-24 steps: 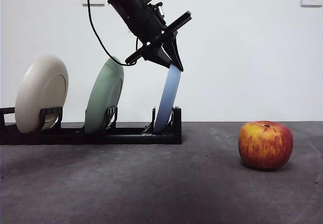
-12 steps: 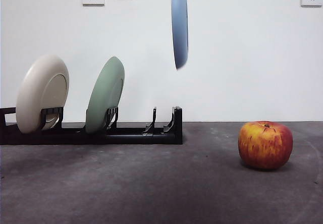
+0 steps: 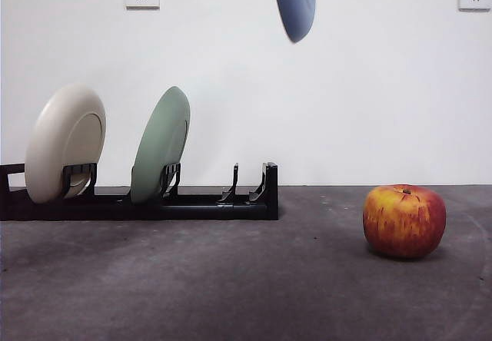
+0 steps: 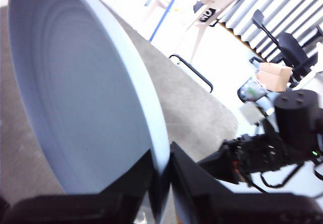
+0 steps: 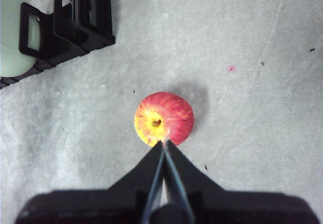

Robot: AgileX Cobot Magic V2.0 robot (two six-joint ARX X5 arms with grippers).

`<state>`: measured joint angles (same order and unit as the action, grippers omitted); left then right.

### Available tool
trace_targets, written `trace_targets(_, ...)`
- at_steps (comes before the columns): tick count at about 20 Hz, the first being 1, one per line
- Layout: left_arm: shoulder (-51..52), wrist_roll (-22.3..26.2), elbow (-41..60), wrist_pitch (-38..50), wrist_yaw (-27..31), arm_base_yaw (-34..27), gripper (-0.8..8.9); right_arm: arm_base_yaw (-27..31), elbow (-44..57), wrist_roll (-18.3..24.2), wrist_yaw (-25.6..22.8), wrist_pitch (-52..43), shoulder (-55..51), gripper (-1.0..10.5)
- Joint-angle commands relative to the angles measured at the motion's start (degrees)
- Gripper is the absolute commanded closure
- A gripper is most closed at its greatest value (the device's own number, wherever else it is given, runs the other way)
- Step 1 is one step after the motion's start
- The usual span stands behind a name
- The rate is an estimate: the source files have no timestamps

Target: Take the blue plate from the plate rack,put the plate on the table,take the apple from the table,put the apple in the plate

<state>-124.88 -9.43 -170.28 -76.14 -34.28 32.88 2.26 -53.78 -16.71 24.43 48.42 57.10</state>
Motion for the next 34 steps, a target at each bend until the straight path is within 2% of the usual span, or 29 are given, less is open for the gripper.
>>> trace_targets(1, 2.6, 3.54, -0.37, 0.35, -0.17, 1.81, 8.21, -0.04, -0.33, 0.37, -1.14, 0.13, 0.04, 9.5)
trace_targets(8, 8.37, 5.7, -0.09, 0.17, 4.35, 4.85, 8.21, -0.04, -0.33, 0.37, -2.4, 0.52, 0.07, 9.5)
trace_targets(11, 12.11, 7.26, 5.11, 0.11, 5.03, 6.14, 8.21, -0.04, -0.33, 0.39, -2.6, 0.52, 0.04, 9.5)
trace_targets(13, 17.03, 9.22, 14.4, 0.13, 9.4, 7.5, 8.21, -0.04, -0.33, 0.39, -2.6, 0.55, 0.04, 9.5)
trace_targets(15, 23.85, 11.28, 27.28, 0.13, 16.17, 9.57, 8.22, -0.04, -0.33, 0.39, -2.58, 0.74, 0.04, 9.5)
trace_targets(18, 32.5, 11.56, 43.08, 0.15, 24.15, 12.48, 8.22, -0.04, -0.33, 0.37, -2.58, 0.81, 0.04, 9.5)
trace_targets(21, 36.98, 11.72, 52.35, 0.15, 30.27, 16.2, 8.22, -0.04, -0.33, 0.37, -2.54, 1.07, 0.04, 9.5)
trace_targets(26, 37.62, 11.65, 65.9, 0.15, 45.09, 23.71, 8.22, -0.04, -0.33, 0.42, -2.34, 2.73, 0.04, 9.5)
trace_targets(29, 36.89, 10.88, 76.06, 0.83, 46.6, 25.79, 8.22, -0.04, -0.33, 2.49, -1.68, 4.9, 0.04, 9.4)
trace_targets(32, 36.85, 10.99, 86.95, 11.39, 46.31, 26.84, 8.22, -0.52, -0.33, 3.48, -1.99, 5.53, 0.04, 9.3)
trace_targets(34, 36.22, 12.81, 92.26, 16.92, 46.53, 26.91, 8.22, -1.31, -0.33, 3.56, -2.25, 5.51, 0.04, 8.7)
